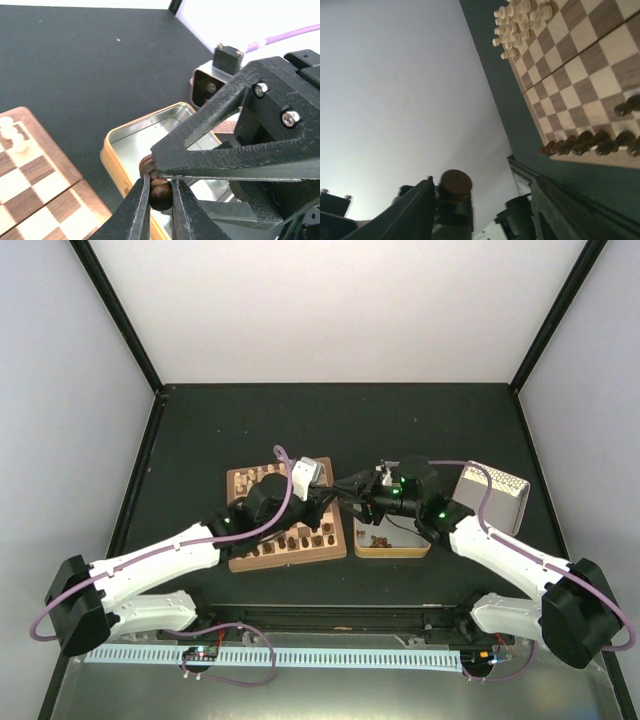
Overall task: Set up the chess pieces on the board
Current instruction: Place the chess piece on the chessboard.
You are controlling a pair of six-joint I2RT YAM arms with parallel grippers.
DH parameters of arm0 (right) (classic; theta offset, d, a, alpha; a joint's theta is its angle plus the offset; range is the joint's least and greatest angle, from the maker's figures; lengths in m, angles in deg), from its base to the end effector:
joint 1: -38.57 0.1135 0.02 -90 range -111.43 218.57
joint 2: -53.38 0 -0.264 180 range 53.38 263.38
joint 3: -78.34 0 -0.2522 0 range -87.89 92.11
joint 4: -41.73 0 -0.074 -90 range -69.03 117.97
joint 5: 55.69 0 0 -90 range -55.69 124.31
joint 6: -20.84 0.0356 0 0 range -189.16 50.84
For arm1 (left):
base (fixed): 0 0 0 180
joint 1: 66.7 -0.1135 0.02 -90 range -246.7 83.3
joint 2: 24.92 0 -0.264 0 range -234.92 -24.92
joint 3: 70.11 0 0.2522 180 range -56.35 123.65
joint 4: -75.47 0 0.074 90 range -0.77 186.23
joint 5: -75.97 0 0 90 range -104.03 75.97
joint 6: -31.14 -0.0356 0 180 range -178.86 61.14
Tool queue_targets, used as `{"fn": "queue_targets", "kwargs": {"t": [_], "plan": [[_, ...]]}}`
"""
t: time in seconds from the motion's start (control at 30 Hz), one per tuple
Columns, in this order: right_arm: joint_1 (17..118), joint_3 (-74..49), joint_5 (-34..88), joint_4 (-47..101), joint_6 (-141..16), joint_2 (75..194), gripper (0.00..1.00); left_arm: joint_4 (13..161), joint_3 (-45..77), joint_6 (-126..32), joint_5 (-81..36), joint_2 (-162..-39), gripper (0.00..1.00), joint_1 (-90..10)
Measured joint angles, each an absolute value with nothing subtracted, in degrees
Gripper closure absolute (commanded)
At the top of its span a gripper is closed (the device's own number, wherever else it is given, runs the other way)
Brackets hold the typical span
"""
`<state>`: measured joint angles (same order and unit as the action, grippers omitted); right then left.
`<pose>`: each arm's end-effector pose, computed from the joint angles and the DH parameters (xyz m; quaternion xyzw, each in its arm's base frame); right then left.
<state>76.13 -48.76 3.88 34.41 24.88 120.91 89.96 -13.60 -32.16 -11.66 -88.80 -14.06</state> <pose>0.1953 0.1729 0.2546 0.2490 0.7740 0.5817 0.0229 0.1563 -0.2023 0.2774 0.1746 0.8096 -0.3444 0.4421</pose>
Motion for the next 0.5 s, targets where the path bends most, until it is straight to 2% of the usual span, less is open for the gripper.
{"fn": "queue_targets", "kwargs": {"t": [0.27, 0.5], "plan": [[73.64, -49.96, 8.38, 29.07, 13.84, 118.81, 0.39, 109.35, -9.52, -32.07, -6.91, -85.37, 0.98, -17.49], [72.65, -49.74, 14.24, 20.59, 2.13, 116.78, 0.39, 129.98, -8.99, -32.03, -9.14, -82.99, 0.98, -32.68]]}}
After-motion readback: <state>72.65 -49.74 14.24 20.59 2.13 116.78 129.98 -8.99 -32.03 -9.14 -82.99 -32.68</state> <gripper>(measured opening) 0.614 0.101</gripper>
